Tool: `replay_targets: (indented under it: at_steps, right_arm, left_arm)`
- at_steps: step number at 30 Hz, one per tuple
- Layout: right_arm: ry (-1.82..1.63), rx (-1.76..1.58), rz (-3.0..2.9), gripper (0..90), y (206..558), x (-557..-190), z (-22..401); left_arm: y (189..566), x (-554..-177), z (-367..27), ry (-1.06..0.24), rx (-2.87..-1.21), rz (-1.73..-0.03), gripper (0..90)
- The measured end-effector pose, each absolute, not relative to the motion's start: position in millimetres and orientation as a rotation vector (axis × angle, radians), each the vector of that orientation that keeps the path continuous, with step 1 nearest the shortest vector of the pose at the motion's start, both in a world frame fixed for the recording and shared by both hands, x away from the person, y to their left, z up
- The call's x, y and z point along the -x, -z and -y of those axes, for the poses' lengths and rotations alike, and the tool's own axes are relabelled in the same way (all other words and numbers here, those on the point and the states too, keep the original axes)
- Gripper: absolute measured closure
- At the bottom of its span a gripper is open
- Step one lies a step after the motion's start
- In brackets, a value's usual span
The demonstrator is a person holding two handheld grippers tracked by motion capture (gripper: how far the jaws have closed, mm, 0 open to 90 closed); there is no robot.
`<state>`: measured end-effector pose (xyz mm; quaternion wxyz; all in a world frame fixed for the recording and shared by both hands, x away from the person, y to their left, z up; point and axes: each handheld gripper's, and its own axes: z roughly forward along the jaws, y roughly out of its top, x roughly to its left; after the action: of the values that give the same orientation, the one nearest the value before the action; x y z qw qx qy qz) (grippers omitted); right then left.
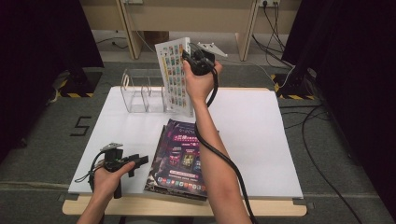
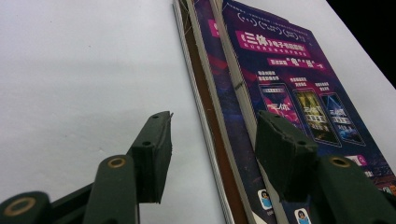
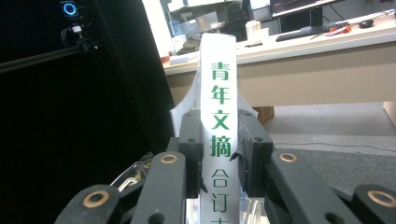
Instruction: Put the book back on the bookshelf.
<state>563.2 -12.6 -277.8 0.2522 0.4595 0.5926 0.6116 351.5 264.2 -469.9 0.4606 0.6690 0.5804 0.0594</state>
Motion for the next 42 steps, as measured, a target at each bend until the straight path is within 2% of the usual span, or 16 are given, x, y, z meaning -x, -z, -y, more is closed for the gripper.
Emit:
replay_targets:
  at_steps: [32, 42]
  right_arm:
    - [-1.598, -1.249, -1.606, 74.4, 300.4, -586.2, -10.0]
    - [-1.618, -1.181, -1.607, 74.1, 309.0, -571.9, -6.8]
  left_arm:
    - [471.7, -351.5, -266.9, -0.129, -1.647, -1.427, 45.6]
    - [475.3, -351.4, -266.9, -0.116, -1.646, -1.435, 45.6]
